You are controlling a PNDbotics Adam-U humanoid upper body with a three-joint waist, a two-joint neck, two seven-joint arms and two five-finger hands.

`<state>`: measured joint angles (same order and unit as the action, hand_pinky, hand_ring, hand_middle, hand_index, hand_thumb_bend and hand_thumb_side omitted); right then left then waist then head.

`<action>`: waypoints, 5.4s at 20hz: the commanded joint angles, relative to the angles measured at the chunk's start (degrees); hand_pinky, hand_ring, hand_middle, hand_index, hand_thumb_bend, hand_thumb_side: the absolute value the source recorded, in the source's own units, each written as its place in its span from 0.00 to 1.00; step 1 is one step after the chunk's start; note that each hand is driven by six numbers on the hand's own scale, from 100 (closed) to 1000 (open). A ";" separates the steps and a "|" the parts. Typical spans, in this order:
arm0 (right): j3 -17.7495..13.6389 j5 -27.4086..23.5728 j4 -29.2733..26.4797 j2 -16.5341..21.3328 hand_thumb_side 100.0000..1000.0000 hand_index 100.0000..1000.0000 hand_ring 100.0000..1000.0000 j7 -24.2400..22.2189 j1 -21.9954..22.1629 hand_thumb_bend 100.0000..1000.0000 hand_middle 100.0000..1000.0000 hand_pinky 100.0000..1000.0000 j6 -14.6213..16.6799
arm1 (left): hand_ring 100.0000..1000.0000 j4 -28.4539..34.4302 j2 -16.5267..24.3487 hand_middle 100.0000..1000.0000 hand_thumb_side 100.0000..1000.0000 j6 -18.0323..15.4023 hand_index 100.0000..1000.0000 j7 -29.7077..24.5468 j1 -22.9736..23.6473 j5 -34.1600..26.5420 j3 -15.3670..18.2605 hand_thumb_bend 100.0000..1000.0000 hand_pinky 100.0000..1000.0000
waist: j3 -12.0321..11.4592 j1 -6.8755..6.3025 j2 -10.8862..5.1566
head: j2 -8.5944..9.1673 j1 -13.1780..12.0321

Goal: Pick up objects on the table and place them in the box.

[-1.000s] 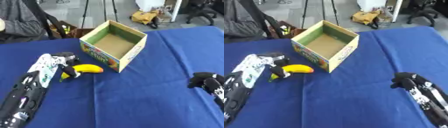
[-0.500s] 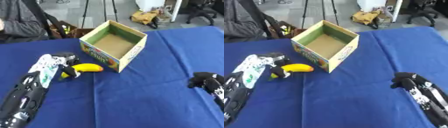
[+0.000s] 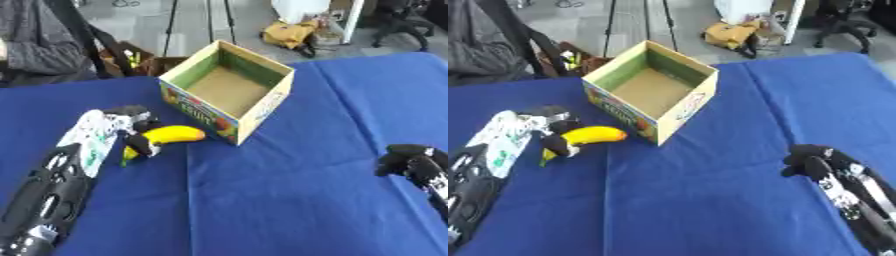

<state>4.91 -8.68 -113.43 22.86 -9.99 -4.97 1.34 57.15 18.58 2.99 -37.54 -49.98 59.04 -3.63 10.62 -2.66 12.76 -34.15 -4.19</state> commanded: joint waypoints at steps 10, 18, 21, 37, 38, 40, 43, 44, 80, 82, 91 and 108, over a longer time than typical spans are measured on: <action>-0.62 -0.08 -1.16 0.67 0.67 0.77 0.62 -0.06 -0.20 0.09 0.62 0.79 -0.12 | 0.47 4.63 2.81 0.42 0.16 0.19 0.60 0.73 -2.25 -1.77 0.45 0.00 0.64 | 0.08 0.26 -1.03 | 0.88 -0.11; -0.67 -0.11 -1.16 0.71 0.67 0.77 0.62 -0.10 -0.17 0.09 0.62 0.79 -0.11 | 0.45 7.24 3.21 0.39 0.18 0.73 0.55 1.50 -2.38 -5.15 1.74 0.00 0.62 | 0.08 0.43 -1.10 | 1.13 -0.22; -0.66 -0.13 -1.16 0.69 0.67 0.77 0.62 -0.11 -0.17 0.09 0.62 0.79 -0.10 | 0.40 8.23 3.28 0.34 0.18 1.64 0.49 3.06 -2.16 -6.41 2.23 0.00 0.56 | 0.04 0.50 -1.08 | 1.18 -0.22; -0.52 -0.21 -1.16 0.70 0.67 0.77 0.62 -0.30 -0.18 0.09 0.62 0.79 -0.07 | 0.29 14.34 3.12 0.23 0.18 3.83 0.38 8.58 -3.48 -12.57 5.04 0.00 0.48 | 0.27 0.81 -1.07 | 1.54 -0.63; -0.47 -0.24 -1.16 0.69 0.67 0.77 0.62 -0.36 -0.19 0.09 0.62 0.79 -0.08 | 0.29 14.12 2.90 0.23 0.18 3.95 0.38 8.81 -3.87 -12.41 5.05 0.00 0.48 | 0.40 0.82 -1.09 | 1.58 -0.73; -0.32 -0.29 -1.16 0.66 0.67 0.77 0.62 -0.53 -0.27 0.09 0.62 0.79 -0.10 | 0.29 13.19 2.27 0.24 0.18 4.28 0.39 9.53 -4.95 -11.77 5.01 0.00 0.48 | 0.82 0.87 -1.05 | 1.74 -1.06; -0.04 -0.40 -1.16 0.55 0.67 0.77 0.62 -0.81 -0.41 0.09 0.62 0.79 -0.13 | 0.29 11.14 1.01 0.24 0.17 4.93 0.39 11.60 -6.43 -10.43 5.08 0.00 0.49 | 1.59 0.95 -0.91 | 2.04 -1.56; 0.09 -0.42 -1.16 0.48 0.67 0.77 0.62 -0.96 -0.45 0.09 0.62 0.79 -0.17 | 0.29 10.29 0.59 0.24 0.16 5.12 0.39 12.44 -6.90 -9.83 5.02 0.00 0.49 | 1.89 0.96 -0.82 | 2.13 -1.71; 1.67 0.40 -1.12 -0.87 0.68 0.77 0.62 -3.18 -1.62 0.07 0.62 0.79 -1.95 | 0.69 6.06 -1.86 0.68 0.75 3.59 0.69 31.29 -8.60 -1.34 5.03 0.90 0.71 | 9.13 -1.78 1.00 | 5.72 -4.66; 1.41 0.35 -1.10 -0.91 0.68 0.77 0.62 -2.91 -1.35 0.07 0.62 0.79 -1.96 | 0.67 10.87 -0.80 0.65 0.79 2.68 0.66 34.26 -7.24 -8.44 5.11 0.82 0.69 | 8.20 -1.53 0.65 | 5.51 -4.17; 0.13 -0.06 -1.16 -0.76 0.69 0.76 0.62 -1.64 -0.41 0.06 0.61 0.79 -1.65 | 0.64 34.64 5.28 0.62 0.85 -0.48 0.62 46.22 7.08 -40.84 6.42 0.68 0.65 | 3.64 -0.49 -0.66 | 5.21 -2.23; -1.25 -1.00 -1.16 -0.86 0.72 0.75 0.62 1.69 0.63 0.00 0.60 0.80 -0.44 | 0.65 44.63 2.97 0.63 1.00 -5.19 0.62 53.63 30.60 -65.91 10.67 0.70 0.64 | -0.04 0.31 -1.35 | 4.89 -0.66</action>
<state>4.22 -9.27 -113.43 21.42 -8.67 -4.06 0.78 101.39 20.99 -1.78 15.90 -19.05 -6.05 6.05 10.57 -2.53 12.23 -29.16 -4.93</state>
